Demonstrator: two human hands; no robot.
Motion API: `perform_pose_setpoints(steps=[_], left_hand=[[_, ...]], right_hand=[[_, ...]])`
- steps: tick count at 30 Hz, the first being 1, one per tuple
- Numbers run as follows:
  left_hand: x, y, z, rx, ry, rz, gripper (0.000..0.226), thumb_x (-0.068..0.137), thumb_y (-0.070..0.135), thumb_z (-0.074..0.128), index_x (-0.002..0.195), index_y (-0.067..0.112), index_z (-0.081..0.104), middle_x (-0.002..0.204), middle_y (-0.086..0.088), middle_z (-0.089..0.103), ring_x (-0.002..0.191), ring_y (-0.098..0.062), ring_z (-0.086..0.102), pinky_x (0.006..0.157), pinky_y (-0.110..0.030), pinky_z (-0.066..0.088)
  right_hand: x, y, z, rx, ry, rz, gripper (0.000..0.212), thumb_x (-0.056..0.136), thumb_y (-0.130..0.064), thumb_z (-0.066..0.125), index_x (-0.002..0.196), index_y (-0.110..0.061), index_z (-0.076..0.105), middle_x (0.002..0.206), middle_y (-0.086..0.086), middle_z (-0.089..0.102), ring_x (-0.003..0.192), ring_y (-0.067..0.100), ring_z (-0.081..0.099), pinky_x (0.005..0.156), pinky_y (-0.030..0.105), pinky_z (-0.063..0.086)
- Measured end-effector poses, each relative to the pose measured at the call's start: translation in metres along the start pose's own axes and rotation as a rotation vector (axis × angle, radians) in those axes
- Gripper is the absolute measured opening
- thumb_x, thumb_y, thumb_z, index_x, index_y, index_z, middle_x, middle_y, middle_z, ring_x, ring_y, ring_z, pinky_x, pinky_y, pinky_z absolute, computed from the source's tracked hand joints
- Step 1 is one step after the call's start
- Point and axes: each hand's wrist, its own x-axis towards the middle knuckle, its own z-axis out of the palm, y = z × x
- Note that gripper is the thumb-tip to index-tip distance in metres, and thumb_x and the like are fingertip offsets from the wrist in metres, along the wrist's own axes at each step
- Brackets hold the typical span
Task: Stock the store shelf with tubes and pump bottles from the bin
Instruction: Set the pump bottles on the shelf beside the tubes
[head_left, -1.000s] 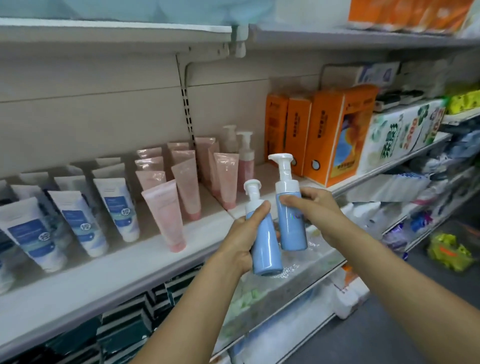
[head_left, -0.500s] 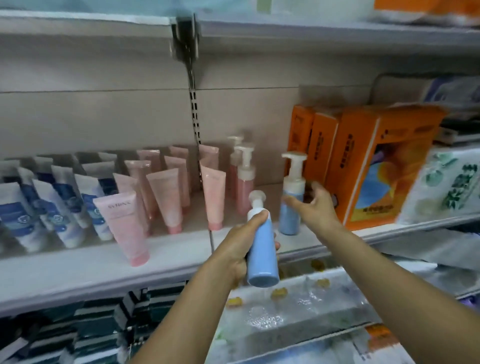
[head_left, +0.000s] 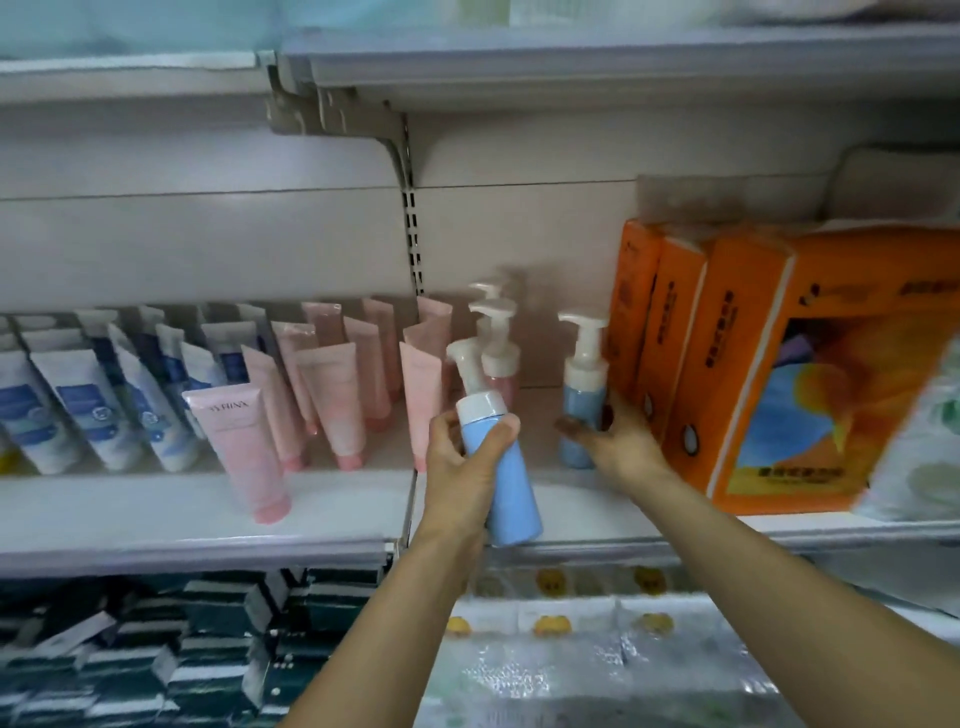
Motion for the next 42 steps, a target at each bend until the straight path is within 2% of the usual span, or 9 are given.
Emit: perform_pose_setpoints(steps=[3,7,12,17,31,34,37,40,42], left_hand=[[0.007,0.0,0.005,0.008,0.043,0.07,0.037,0.081,0.027,0.076,0.105,0.025,0.048,0.102,-0.012,0.065,0.084,-0.026,0.067,0.078,-0.05,0.058],[0.017,-0.001,0.01,0.033,0.095,0.117,0.041,0.08,0.027,0.077,0.108,0.023,0.047,0.103,-0.013,0.064,0.088,-0.03,0.067,0.08,-0.051,0.058],[0.023,-0.004,0.015,0.032,0.109,0.124,0.04,0.081,0.026,0.076,0.109,0.021,0.048,0.099,-0.008,0.064,0.089,-0.031,0.068,0.08,-0.052,0.058],[0.026,-0.008,0.016,0.029,0.115,0.157,0.038,0.082,0.025,0.076,0.108,0.02,0.049,0.097,-0.005,0.065,0.083,-0.023,0.067,0.079,-0.046,0.058],[0.029,-0.01,0.017,0.032,0.141,0.172,0.044,0.081,0.028,0.076,0.116,0.022,0.049,0.101,-0.003,0.065,0.09,-0.023,0.068,0.084,-0.047,0.058],[0.027,-0.013,0.016,0.032,0.142,0.171,0.042,0.081,0.027,0.076,0.113,0.023,0.049,0.1,-0.005,0.065,0.088,-0.025,0.068,0.082,-0.05,0.057],[0.026,-0.014,0.016,0.044,0.124,0.187,0.037,0.081,0.028,0.076,0.106,0.028,0.049,0.101,-0.006,0.065,0.086,-0.025,0.068,0.081,-0.047,0.058],[0.023,-0.014,0.022,0.068,0.089,0.216,0.037,0.081,0.026,0.076,0.107,0.024,0.05,0.099,-0.006,0.066,0.086,-0.024,0.068,0.079,-0.043,0.058],[0.022,-0.015,0.027,0.069,0.044,0.236,0.041,0.081,0.025,0.077,0.112,0.022,0.05,0.098,-0.006,0.066,0.083,-0.018,0.067,0.076,-0.039,0.058]], right_hand=[[0.015,-0.004,0.007,0.027,0.028,0.028,0.059,0.075,-0.016,0.081,0.126,-0.012,0.051,0.119,0.005,0.06,0.107,0.022,0.058,0.096,0.04,0.046],[0.032,-0.006,0.018,-0.077,0.074,0.011,0.063,0.073,-0.019,0.082,0.127,-0.009,0.052,0.126,0.013,0.06,0.113,0.03,0.058,0.092,0.036,0.043],[0.049,-0.013,0.018,-0.079,0.04,-0.008,0.055,0.079,-0.015,0.078,0.127,-0.013,0.05,0.116,0.002,0.055,0.107,0.018,0.055,0.081,0.027,0.038],[0.064,-0.013,0.023,-0.022,0.045,0.029,0.059,0.077,-0.013,0.079,0.129,-0.008,0.05,0.127,0.012,0.059,0.114,0.031,0.059,0.09,0.036,0.047],[0.093,-0.013,0.03,-0.05,0.02,0.088,0.064,0.074,-0.012,0.081,0.131,-0.006,0.05,0.13,0.016,0.058,0.117,0.034,0.057,0.097,0.044,0.047],[0.08,-0.014,0.022,-0.148,0.022,0.078,0.068,0.076,-0.015,0.08,0.135,-0.007,0.046,0.134,0.016,0.055,0.123,0.034,0.053,0.1,0.039,0.044],[0.064,-0.014,0.011,-0.462,0.135,0.032,0.074,0.082,-0.03,0.072,0.143,-0.011,0.034,0.141,0.014,0.045,0.128,0.033,0.046,0.103,0.038,0.041],[0.051,-0.015,0.009,-0.335,0.124,-0.011,0.019,0.086,-0.015,0.064,0.103,-0.017,0.056,0.103,0.01,0.057,0.103,0.027,0.057,0.082,0.032,0.044],[0.047,-0.013,0.008,-0.103,0.032,0.061,0.022,0.083,-0.002,0.06,0.084,-0.023,0.057,0.087,0.009,0.06,0.081,0.027,0.062,0.065,0.026,0.044]])
